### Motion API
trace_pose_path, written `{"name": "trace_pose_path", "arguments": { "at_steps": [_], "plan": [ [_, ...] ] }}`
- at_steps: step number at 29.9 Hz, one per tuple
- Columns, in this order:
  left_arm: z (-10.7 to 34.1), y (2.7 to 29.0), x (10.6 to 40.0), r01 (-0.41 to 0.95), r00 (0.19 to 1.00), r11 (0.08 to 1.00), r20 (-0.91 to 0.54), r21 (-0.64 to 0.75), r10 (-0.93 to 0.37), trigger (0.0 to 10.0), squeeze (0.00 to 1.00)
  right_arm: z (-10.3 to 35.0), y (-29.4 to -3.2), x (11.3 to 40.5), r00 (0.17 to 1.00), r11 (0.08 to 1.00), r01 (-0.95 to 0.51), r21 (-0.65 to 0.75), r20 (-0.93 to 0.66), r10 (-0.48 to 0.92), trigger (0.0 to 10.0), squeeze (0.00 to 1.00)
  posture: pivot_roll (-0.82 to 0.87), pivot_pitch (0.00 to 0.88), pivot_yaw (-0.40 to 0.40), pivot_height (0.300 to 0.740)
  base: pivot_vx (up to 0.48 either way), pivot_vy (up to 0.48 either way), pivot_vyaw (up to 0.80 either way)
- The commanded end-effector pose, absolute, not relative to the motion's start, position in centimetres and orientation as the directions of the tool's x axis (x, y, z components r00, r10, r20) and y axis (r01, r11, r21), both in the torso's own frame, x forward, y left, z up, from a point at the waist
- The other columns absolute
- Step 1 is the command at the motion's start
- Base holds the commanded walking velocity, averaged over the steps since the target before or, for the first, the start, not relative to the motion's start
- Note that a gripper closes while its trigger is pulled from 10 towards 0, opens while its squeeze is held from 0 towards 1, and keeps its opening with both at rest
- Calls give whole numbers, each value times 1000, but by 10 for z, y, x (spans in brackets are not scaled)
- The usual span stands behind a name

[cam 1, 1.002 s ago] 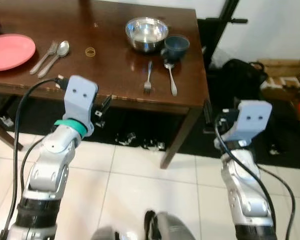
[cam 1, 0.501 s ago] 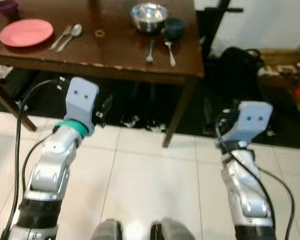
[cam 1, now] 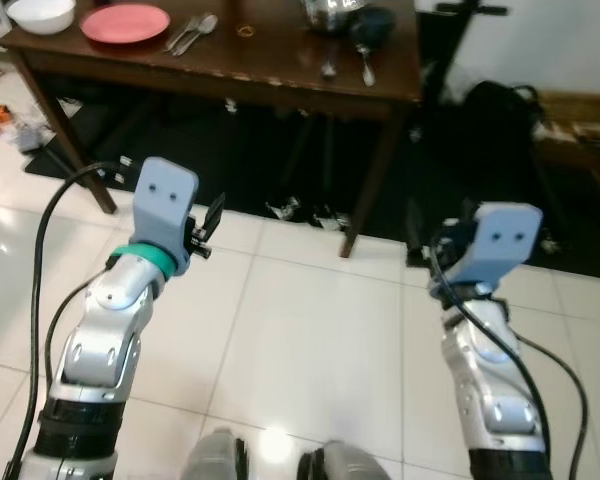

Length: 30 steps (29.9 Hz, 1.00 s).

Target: Setting the table

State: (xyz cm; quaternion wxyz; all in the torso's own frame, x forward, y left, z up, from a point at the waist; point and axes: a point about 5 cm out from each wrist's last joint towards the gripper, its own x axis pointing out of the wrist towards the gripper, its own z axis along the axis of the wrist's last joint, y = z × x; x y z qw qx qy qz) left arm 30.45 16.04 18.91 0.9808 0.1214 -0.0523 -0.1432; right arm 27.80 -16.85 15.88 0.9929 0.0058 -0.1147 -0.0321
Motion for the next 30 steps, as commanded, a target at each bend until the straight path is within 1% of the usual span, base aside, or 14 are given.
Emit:
{"name": "trace_pose_path", "arguments": {
  "at_steps": [1,7,16,20,30],
  "plan": [
    [183,164,303,268,957,929,44,254,-288,10000,0,157,-166,279,975,998,49,28,213,-54,10000,0,45,32,-1,740,-439,0,0],
    [183,163,304,270,956,929,44,253,-289,10000,0,158,-166,279,975,999,41,27,216,-46,10000,0,44,30,0,740,-432,0,0],
    [183,161,305,271,956,931,45,244,-290,10000,0,159,-164,279,976,1000,10,29,216,-16,10000,0,41,26,1,740,0,0,0],
    [184,160,306,271,956,932,44,242,-289,10000,0,159,-163,279,977,1000,-23,5,211,21,10000,0,42,27,1,740,0,0,742],
    [183,162,308,252,962,933,37,257,-270,10000,0,159,-161,279,976,999,-33,-2,214,33,10000,0,42,28,4,740,0,0,788]
  ]
}}
